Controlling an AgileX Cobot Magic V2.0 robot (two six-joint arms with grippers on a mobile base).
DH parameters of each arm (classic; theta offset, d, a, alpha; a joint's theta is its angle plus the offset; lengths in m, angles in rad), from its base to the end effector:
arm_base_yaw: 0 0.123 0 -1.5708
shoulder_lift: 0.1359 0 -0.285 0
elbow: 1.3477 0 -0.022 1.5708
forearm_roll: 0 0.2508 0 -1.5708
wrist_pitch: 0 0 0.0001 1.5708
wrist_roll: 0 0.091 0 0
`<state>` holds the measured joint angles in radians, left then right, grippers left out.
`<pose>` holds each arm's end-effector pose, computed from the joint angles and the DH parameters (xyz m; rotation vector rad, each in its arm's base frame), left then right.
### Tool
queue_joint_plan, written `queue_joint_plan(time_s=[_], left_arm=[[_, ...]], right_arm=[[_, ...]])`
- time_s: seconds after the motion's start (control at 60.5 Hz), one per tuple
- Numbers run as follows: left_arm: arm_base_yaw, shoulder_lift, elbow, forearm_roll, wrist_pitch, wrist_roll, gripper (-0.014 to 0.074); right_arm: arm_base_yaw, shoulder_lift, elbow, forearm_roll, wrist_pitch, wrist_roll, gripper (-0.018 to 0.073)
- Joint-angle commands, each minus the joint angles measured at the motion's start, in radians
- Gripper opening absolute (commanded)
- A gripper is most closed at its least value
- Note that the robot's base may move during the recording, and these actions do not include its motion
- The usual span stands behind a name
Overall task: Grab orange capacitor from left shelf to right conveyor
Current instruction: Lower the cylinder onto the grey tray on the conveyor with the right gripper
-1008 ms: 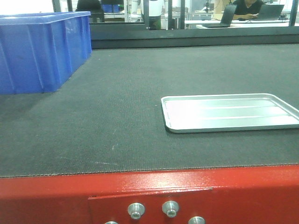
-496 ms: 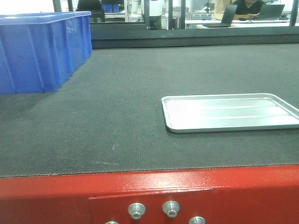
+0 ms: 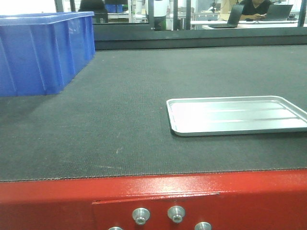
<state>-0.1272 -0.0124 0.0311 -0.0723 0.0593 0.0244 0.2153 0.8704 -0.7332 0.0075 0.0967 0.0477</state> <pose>0.0564 -0.0076 0.1980 0.0654 1.5618 -0.1412 0.1847 0.0405 0.3598 -0.1382 1.7161 0.2009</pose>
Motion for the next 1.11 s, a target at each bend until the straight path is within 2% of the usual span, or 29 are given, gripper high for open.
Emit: queue_joint_plan(time_s=[0.0,0.248,0.38,0.644,0.81,1.09], left_arm=[[-0.004,-0.011,-0.006,-0.002,-0.084,0.000,-0.0127],[-0.004,-0.011,-0.006,-0.002,-0.084,0.000,-0.0127],[-0.004,-0.011,-0.006,-0.002,-0.084,0.000,-0.0127],[-0.004,-0.011,-0.006,-0.002,-0.084,0.000,-0.0127],[-0.004,-0.011,-0.006,-0.002,-0.084,0.000,-0.0127],[-0.004,-0.011,-0.006,-0.002,-0.084,0.000,-0.0127]], right_arm=[[0.001,0.069,-0.024,-0.008,-0.203,-0.007,0.0055],[0.001,0.286,0.134,-0.008,-0.648,-0.007,0.0055],[0.001,0.389,0.215,-0.021,-0.823,-0.007,0.0055],[0.001,0.617,0.240,-0.170,-1.072,-0.007,0.0055],[-0.002,0.748,0.237,-0.173,-1.192,-0.007,0.0055],[-0.002,0.892,0.236,-0.173,-1.292,-0.007,0.0055]])
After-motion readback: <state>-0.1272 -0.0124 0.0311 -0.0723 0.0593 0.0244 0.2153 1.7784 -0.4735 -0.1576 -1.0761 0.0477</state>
